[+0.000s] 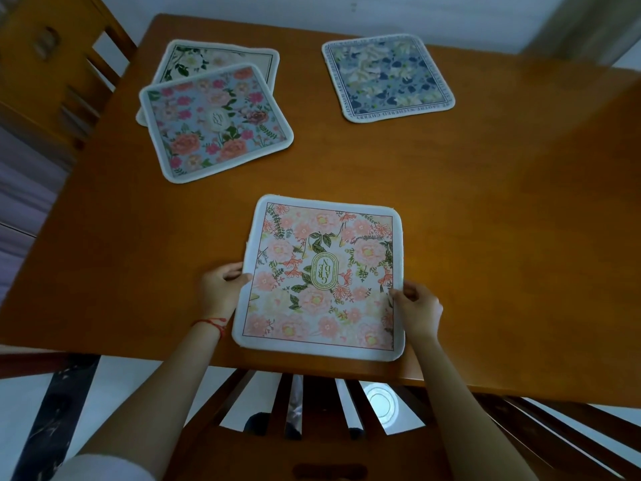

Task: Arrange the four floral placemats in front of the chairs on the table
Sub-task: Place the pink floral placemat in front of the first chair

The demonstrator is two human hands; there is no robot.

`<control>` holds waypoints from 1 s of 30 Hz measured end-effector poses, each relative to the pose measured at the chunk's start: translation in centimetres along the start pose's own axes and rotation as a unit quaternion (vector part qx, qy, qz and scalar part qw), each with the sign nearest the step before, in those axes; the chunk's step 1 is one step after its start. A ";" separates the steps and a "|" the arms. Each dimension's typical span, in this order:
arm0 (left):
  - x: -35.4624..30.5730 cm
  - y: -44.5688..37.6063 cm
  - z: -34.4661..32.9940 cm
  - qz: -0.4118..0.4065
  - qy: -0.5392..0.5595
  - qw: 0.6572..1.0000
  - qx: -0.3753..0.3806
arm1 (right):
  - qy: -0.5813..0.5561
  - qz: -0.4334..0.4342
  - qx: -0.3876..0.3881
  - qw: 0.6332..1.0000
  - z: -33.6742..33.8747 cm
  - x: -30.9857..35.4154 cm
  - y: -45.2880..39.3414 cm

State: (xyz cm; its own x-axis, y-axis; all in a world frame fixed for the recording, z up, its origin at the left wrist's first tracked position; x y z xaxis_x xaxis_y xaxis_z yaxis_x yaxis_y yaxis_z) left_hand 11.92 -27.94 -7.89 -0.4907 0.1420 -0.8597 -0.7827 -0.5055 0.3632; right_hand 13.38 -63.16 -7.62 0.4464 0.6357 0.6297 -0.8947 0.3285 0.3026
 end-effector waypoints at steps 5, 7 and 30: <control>-0.3 -0.5 -0.1 -0.008 -0.005 1.000 0.000 | 0.005 0.001 -0.002 1.000 0.0 0.4 -0.6; -0.3 -0.5 -0.1 -0.014 -0.009 1.000 0.002 | 0.007 0.003 -0.002 1.000 0.0 0.5 -0.7; 0.3 -0.9 0.7 -0.016 -0.020 1.000 -0.002 | -0.004 0.029 0.001 1.000 -0.8 1.0 0.0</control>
State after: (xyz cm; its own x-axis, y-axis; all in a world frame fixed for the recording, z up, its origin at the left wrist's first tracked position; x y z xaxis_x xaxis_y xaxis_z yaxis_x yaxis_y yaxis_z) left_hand 12.15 -26.83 -8.23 -0.4803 0.1931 -0.8556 -0.7973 -0.5028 0.3341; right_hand 13.81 -61.96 -7.52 0.3934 0.6479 0.6522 -0.9192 0.2891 0.2673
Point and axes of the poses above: each hand's wrist, its own y-axis away from the middle knuckle, its own z-axis out of the back of the hand, x = y × z, the point moved 5 cm from there along -y, towards the middle knuckle, and after that the axes turned 10 degrees about y, right-handed, at the moved point
